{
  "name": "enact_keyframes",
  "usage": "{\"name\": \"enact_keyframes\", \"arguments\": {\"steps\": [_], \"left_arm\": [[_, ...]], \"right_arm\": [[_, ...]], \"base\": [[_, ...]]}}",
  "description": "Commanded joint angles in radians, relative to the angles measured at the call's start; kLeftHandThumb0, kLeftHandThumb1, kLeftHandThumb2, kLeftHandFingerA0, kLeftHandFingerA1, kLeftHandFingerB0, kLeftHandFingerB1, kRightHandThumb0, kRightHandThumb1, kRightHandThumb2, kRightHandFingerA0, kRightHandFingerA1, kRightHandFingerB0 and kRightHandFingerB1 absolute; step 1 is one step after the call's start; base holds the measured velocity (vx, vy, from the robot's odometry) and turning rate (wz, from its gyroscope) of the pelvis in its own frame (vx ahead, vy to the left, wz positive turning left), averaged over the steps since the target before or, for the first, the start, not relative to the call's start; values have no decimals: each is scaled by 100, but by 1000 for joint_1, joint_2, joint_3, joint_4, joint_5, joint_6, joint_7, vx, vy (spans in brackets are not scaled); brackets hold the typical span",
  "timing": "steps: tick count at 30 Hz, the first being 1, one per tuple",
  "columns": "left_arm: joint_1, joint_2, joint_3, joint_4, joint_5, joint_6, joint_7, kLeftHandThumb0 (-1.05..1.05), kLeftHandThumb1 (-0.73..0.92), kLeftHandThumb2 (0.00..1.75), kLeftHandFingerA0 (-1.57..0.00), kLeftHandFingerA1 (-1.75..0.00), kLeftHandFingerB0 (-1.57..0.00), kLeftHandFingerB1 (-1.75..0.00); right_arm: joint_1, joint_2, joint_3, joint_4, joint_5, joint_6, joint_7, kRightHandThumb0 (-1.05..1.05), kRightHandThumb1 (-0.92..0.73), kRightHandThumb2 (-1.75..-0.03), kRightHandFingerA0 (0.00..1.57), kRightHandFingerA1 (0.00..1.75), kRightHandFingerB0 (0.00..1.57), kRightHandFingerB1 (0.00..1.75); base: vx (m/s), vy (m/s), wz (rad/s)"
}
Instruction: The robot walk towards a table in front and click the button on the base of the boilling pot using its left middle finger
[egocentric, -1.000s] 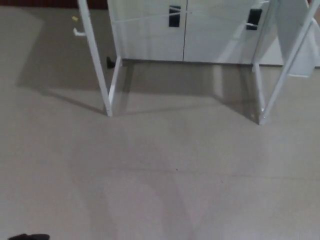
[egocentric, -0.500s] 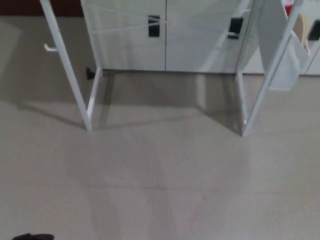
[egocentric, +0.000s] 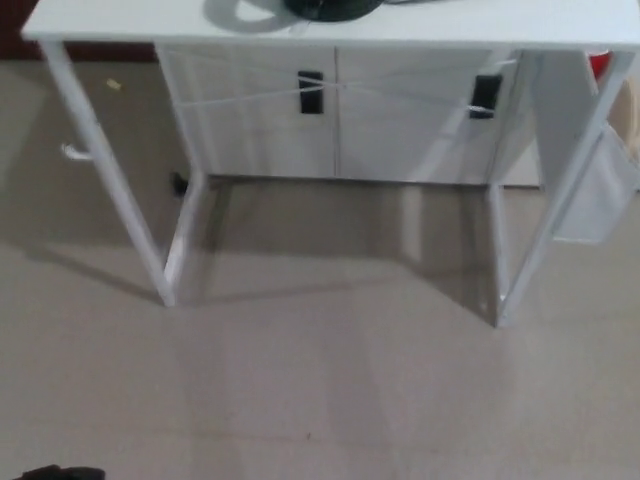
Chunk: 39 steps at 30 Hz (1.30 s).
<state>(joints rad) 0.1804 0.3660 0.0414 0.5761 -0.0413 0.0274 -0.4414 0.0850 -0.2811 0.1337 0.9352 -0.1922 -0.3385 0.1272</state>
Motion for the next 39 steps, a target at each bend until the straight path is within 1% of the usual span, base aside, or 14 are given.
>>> {"name": "enact_keyframes", "arguments": {"steps": [1,6,7,8,9,11,13,14,18,20,21,29,30,39], "left_arm": [[3,22,-4,1,25,-15,16,-34,44,64,-40,-47,-33,-41],[9,24,-5,-4,25,-27,15,-35,42,64,-42,-48,-33,-42],[7,25,-8,-1,29,-28,15,-35,42,64,-42,-47,-33,-42],[9,26,-10,-2,32,-28,17,-34,42,64,-42,-47,-33,-42],[10,26,-12,-3,34,-28,18,-35,43,64,-42,-47,-33,-42],[9,28,-15,-1,35,-33,17,-36,43,64,-41,-47,-34,-42],[4,30,-18,8,40,-38,21,-36,42,64,-41,-47,-33,-42],[4,30,-19,8,40,-37,20,-36,42,64,-41,-47,-33,-42],[7,30,-18,9,32,-27,17,-34,43,64,-40,-46,-32,-41],[9,34,-22,12,35,-45,10,-34,44,64,-39,-47,-31,-41],[9,35,-26,10,40,-42,14,-29,51,55,-45,-41,-33,-34],[7,33,-22,6,35,-32,18,-36,42,64,-40,-47,-32,-41],[8,35,-25,4,41,-32,20,-29,50,54,-45,-41,-35,-34],[5,37,-31,4,45,-34,23,-29,50,55,-46,-41,-35,-34]], "right_arm": [[-1,-7,-2,6,-3,15,3,23,-92,-83,34,55,11,42],[-1,-8,0,-2,-4,25,7,22,-92,-83,34,56,11,42],[3,-10,2,-10,-6,27,6,12,-81,-122,22,57,17,56],[5,-10,2,-10,-4,25,8,23,-92,-83,34,55,12,43],[7,-10,2,-9,-5,23,8,12,-80,-122,22,57,17,56],[2,-11,5,-6,-6,33,12,12,-81,-122,20,56,16,56],[-1,-12,9,-6,-9,37,12,12,-81,-122,21,56,17,56],[0,-12,9,-5,-9,34,13,23,-92,-82,34,55,13,43],[13,-13,9,-18,-1,33,24,23,-92,-89,31,55,9,43],[12,-16,15,-15,-9,31,24,23,-92,-83,34,54,12,42],[12,-19,18,-13,-12,26,24,24,-92,-82,33,55,12,42],[14,-19,23,-21,-15,30,23,24,-92,-83,34,55,12,42],[15,-18,23,-22,-16,32,23,23,-92,-82,34,55,12,42],[9,-23,25,-18,-17,37,31,24,-92,-83,33,55,12,42]], "base": [[400,-289,21],[300,-142,-2],[334,-19,-10],[373,60,-18],[361,104,-21],[370,161,-19],[412,261,-22],[447,197,29],[428,184,-26],[337,160,1],[277,130,0],[310,0,5],[356,-86,71],[270,-41,-4]]}}
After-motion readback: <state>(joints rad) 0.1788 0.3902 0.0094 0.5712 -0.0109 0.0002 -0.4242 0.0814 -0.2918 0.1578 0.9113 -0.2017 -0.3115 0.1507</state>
